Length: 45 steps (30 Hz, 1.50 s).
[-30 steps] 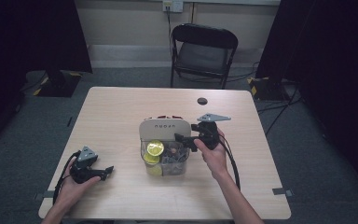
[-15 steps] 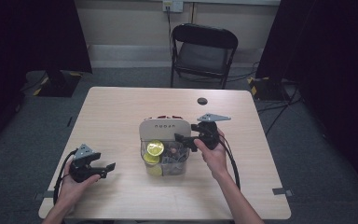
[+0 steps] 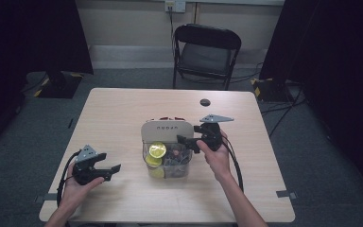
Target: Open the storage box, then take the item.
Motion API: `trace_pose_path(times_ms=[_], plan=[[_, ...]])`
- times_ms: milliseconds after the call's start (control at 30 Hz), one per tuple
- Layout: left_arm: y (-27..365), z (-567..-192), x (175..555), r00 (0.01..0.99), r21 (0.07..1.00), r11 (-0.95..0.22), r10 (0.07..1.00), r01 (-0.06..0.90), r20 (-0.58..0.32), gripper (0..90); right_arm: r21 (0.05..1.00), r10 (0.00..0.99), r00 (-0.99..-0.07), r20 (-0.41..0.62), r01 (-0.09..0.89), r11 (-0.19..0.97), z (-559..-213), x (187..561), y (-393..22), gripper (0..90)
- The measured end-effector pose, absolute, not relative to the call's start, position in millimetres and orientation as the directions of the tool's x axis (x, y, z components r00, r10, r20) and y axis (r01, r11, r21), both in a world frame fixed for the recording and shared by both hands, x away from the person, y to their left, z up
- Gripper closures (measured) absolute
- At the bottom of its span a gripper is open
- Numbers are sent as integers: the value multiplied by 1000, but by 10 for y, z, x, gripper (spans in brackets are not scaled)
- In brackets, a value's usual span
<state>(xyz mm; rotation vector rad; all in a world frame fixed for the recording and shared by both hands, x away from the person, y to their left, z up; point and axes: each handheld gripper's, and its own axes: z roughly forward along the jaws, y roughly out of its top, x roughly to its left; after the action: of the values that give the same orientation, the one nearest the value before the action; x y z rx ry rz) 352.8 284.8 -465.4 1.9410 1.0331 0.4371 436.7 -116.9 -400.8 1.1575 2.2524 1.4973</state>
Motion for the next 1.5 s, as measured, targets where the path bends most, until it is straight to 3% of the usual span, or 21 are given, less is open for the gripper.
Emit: trace_pose_path(times_ms=[567,667,1500], plan=[[2702,-4351,3533,645,867,-223,752,446,-139,226,845,696,-672,253,504,180,-4023,4370,-1156,108],[2655,-4291,3547,652,870,-246,750,426,-107,230,847,696,-674,248,500,182,-4021,4371,-1155,108],[2211,-4016,3660,743,902,-250,661,352,-107,249,840,688,-675,266,513,179,-4036,4405,-1165,80]])
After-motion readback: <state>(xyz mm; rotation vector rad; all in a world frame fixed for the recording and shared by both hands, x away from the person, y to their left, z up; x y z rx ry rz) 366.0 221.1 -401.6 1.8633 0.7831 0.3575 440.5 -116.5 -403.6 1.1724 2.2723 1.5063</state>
